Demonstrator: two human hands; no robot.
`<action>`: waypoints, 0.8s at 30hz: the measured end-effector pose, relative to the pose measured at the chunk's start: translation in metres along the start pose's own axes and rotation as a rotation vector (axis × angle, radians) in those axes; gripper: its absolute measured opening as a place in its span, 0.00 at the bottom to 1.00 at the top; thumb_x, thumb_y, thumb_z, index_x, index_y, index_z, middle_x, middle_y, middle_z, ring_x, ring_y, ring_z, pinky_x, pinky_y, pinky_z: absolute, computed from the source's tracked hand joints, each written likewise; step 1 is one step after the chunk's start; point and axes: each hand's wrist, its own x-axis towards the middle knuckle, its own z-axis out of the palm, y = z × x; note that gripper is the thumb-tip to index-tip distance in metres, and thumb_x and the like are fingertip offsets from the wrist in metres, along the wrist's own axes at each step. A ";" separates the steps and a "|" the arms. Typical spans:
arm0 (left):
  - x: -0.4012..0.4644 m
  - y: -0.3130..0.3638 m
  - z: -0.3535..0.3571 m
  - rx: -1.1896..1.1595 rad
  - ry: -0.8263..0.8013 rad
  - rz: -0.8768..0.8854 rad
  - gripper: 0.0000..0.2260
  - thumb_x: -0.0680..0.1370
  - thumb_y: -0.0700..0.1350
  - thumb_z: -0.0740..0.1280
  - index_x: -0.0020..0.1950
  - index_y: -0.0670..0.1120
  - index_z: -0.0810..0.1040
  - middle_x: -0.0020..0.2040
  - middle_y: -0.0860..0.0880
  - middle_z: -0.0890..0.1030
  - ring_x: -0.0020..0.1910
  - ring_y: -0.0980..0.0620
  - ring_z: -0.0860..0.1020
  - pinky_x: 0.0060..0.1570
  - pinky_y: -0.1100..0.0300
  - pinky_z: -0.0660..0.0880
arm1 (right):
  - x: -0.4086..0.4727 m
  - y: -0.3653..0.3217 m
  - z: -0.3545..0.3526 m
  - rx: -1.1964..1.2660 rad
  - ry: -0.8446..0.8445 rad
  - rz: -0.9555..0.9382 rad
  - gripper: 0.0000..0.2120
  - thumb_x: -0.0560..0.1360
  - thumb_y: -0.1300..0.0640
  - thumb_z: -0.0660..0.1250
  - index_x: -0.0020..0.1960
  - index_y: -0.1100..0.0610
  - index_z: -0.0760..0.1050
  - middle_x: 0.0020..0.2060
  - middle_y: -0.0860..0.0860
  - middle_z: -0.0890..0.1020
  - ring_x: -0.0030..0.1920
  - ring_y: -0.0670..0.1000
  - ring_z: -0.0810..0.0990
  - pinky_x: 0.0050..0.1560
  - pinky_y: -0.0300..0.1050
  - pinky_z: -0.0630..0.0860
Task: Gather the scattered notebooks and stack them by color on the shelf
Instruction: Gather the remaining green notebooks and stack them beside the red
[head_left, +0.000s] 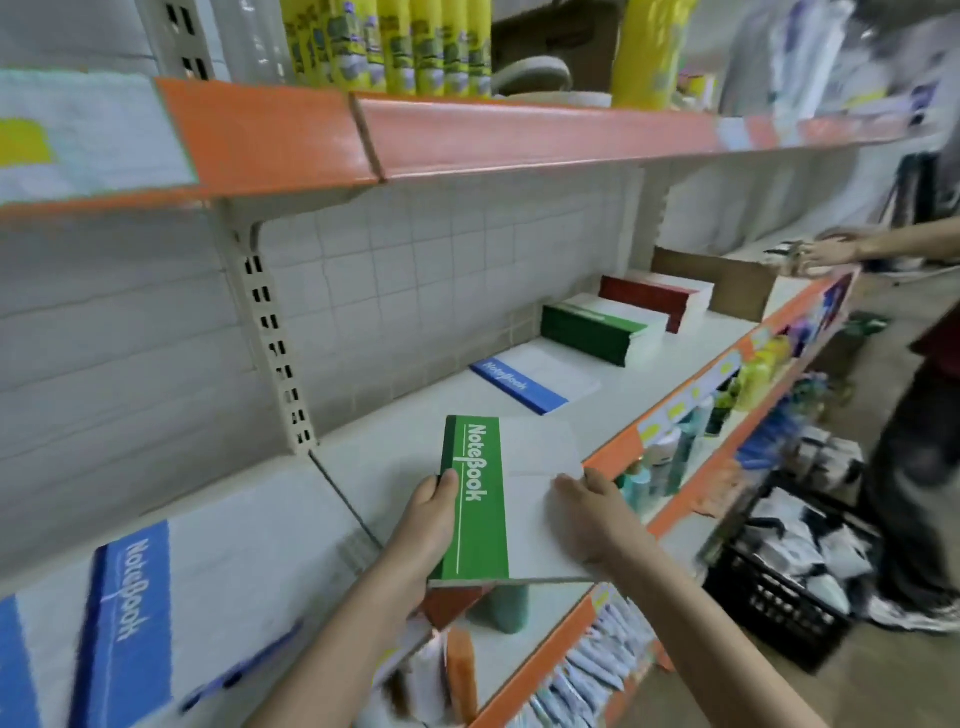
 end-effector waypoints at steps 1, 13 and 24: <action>0.004 0.002 0.018 -0.005 -0.025 -0.006 0.13 0.83 0.52 0.54 0.52 0.48 0.75 0.45 0.48 0.82 0.40 0.51 0.81 0.34 0.62 0.75 | 0.003 0.002 -0.015 0.026 0.036 0.007 0.10 0.78 0.60 0.58 0.38 0.55 0.63 0.32 0.51 0.67 0.31 0.48 0.66 0.28 0.37 0.64; 0.029 0.014 0.180 0.011 -0.283 0.018 0.13 0.83 0.46 0.55 0.59 0.42 0.75 0.49 0.45 0.82 0.44 0.49 0.81 0.42 0.59 0.76 | 0.024 0.030 -0.167 -0.054 0.262 0.045 0.11 0.79 0.58 0.57 0.57 0.63 0.71 0.49 0.62 0.77 0.46 0.55 0.75 0.45 0.45 0.70; 0.092 0.042 0.291 0.070 -0.405 0.042 0.12 0.83 0.43 0.54 0.45 0.45 0.75 0.42 0.45 0.82 0.38 0.50 0.80 0.36 0.63 0.77 | 0.103 0.039 -0.261 -0.049 0.357 0.039 0.04 0.81 0.56 0.57 0.52 0.52 0.69 0.42 0.47 0.78 0.38 0.42 0.75 0.33 0.36 0.67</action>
